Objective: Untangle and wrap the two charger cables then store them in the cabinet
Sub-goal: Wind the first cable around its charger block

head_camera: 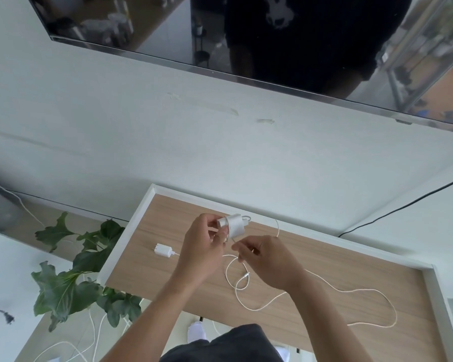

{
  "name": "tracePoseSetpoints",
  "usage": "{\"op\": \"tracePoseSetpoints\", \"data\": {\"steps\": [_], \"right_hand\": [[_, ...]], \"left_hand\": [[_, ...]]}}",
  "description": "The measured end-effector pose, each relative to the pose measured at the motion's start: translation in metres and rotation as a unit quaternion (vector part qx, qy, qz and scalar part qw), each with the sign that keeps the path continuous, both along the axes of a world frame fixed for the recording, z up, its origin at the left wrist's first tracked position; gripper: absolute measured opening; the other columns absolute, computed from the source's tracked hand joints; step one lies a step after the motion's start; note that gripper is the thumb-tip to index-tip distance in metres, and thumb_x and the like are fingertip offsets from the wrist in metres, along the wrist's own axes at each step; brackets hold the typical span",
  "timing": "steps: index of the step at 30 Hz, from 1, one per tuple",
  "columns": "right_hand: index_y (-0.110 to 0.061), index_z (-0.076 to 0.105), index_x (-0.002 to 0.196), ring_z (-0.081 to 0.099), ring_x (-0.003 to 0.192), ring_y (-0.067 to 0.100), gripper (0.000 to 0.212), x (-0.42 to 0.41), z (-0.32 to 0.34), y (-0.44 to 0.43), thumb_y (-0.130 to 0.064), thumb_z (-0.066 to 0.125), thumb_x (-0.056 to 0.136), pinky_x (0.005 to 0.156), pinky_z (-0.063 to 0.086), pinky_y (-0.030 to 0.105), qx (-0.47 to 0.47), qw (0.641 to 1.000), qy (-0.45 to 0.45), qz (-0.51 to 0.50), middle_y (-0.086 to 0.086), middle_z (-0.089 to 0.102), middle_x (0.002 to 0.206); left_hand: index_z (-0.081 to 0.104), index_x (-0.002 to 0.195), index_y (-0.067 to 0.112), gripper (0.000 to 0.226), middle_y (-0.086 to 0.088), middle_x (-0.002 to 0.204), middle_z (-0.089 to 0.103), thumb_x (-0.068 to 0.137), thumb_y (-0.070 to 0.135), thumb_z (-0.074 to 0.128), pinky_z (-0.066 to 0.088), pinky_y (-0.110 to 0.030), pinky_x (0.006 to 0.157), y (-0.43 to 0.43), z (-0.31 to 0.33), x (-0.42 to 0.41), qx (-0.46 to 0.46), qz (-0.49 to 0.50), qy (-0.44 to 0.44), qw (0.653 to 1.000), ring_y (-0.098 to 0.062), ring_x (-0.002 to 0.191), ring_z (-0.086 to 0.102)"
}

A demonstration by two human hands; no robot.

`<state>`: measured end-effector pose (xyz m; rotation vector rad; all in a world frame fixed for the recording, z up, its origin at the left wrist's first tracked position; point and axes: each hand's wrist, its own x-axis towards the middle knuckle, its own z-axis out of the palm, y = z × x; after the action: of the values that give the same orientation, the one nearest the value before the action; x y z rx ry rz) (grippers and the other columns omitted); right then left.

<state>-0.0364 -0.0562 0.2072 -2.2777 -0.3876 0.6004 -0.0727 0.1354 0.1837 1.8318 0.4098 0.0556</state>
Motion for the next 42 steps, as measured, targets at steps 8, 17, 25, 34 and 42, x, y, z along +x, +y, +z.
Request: {"op": "tracePoseSetpoints", "data": {"steps": [8,17,25,34,42], "right_hand": [[-0.027,0.079,0.092,0.065,0.076,-0.005,0.023,0.007,0.035,-0.002,-0.045,0.070,0.103,0.068,0.045,0.013,-0.044,0.994,-0.016,0.095,-0.022,0.075,0.081],[-0.027,0.079,0.090,0.047,0.059,0.001,0.014,0.042,0.065,-0.018,-0.039,0.084,0.096,0.062,0.037,0.012,0.073,0.997,-0.021,0.022,-0.021,0.074,0.080],[-0.017,0.078,0.088,0.046,0.072,0.020,0.018,0.042,0.020,-0.012,-0.033,0.083,0.087,0.062,0.035,0.032,0.203,0.967,0.102,-0.113,0.004,0.065,0.081],[-0.033,0.084,0.106,0.045,0.054,0.005,0.027,0.009,0.012,0.004,-0.036,0.058,0.112,0.056,0.038,0.019,0.050,0.998,0.028,0.002,-0.014,0.067,0.068],[-0.029,0.082,0.095,0.045,0.059,0.006,0.021,0.010,0.051,0.005,-0.040,0.068,0.106,0.059,0.039,0.022,0.059,0.997,0.005,0.046,-0.007,0.065,0.069]], "left_hand": [[0.062,0.136,0.022,0.025,0.009,0.121,0.057,0.111,0.022,0.062,0.047,-0.007,0.089,-0.003,-0.007,-0.011,0.131,-0.110,-0.054,0.984,0.001,0.111,0.061],[0.061,0.148,0.027,0.049,0.013,0.120,0.060,0.108,-0.001,0.054,0.055,-0.030,0.098,-0.010,0.007,-0.023,0.110,-0.209,-0.106,0.966,-0.012,0.109,0.065],[0.069,0.135,0.029,0.031,0.010,0.123,0.078,0.113,0.010,0.057,0.058,-0.032,0.103,-0.006,0.029,-0.021,-0.120,-0.099,-0.068,0.985,-0.015,0.113,0.074],[0.064,0.128,0.033,0.022,0.014,0.122,0.072,0.107,0.026,0.068,0.062,-0.034,0.091,0.004,0.015,-0.005,-0.055,0.025,-0.069,0.996,-0.011,0.109,0.076],[0.063,0.137,0.024,0.049,0.005,0.125,0.055,0.102,-0.009,0.060,0.056,-0.023,0.090,0.005,-0.005,-0.010,0.161,-0.055,-0.114,0.979,-0.009,0.106,0.065]]}}
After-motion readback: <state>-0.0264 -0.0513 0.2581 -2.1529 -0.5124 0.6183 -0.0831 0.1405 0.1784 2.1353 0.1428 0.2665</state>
